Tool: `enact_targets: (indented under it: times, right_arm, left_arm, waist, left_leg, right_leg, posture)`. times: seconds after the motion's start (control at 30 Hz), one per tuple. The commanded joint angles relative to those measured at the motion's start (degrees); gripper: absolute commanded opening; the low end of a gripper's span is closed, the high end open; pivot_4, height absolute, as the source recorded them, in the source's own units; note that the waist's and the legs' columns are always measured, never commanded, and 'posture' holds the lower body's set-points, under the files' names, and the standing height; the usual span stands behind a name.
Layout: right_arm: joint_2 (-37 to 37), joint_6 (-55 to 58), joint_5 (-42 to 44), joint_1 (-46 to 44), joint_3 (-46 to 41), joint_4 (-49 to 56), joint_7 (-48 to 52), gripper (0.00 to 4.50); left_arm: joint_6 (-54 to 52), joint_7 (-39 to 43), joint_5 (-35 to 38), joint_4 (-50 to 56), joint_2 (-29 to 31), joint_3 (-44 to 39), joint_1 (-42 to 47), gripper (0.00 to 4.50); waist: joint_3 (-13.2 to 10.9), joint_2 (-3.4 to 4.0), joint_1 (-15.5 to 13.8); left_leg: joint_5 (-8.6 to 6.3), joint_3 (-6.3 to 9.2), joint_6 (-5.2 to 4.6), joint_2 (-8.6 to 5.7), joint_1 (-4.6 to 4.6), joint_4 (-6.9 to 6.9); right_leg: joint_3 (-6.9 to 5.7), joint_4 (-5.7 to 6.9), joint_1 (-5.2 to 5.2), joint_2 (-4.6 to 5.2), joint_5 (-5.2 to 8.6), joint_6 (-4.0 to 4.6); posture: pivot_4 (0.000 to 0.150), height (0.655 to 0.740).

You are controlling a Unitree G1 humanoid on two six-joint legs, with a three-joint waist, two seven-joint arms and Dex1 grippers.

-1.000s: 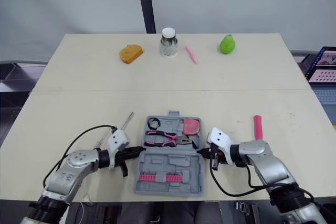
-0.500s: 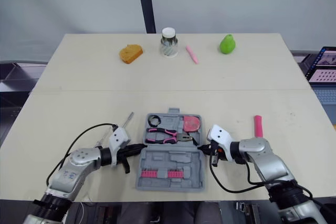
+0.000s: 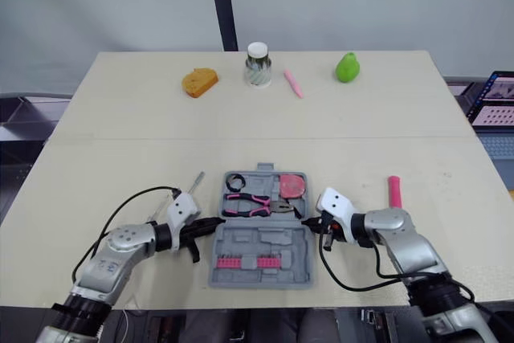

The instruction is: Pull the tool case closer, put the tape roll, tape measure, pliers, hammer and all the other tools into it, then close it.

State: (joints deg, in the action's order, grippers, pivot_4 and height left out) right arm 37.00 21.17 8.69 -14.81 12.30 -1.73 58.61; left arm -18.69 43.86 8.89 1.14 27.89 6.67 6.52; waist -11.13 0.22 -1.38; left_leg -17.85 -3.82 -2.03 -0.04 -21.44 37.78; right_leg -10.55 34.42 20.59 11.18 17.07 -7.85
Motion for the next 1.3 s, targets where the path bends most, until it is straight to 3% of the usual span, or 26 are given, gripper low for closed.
enact_targets:
  times: [0.03, 1.3]
  right_arm:
    - [-1.1, -2.0, 0.5, -0.8, -0.3, 1.5, 0.1, 0.0]
    - [-0.2, -2.0, 0.5, 1.1, -1.1, 1.5, 0.7, 0.0]
  left_arm:
    - [0.7, 0.0, 0.2, 0.4, -0.9, 0.5, 0.9, 0.05]
    - [0.3, 0.2, 0.1, 0.2, 0.4, -0.4, 0.5, 0.05]
  waist:
    - [0.0, 0.0, 0.0]
    - [0.0, 0.0, 0.0]
  left_leg:
    - [0.0, 0.0, 0.0, 0.0, 0.0, 0.0]
    - [0.0, 0.0, 0.0, 0.01, 0.0, 0.0]
  right_leg:
    - [0.0, 0.0, 0.0, 0.0, 0.0, 0.0]
    - [0.0, -0.01, 0.0, 0.0, 0.0, 0.0]
  posture:
    - [0.15, 0.74]
    - [0.15, 0.74]
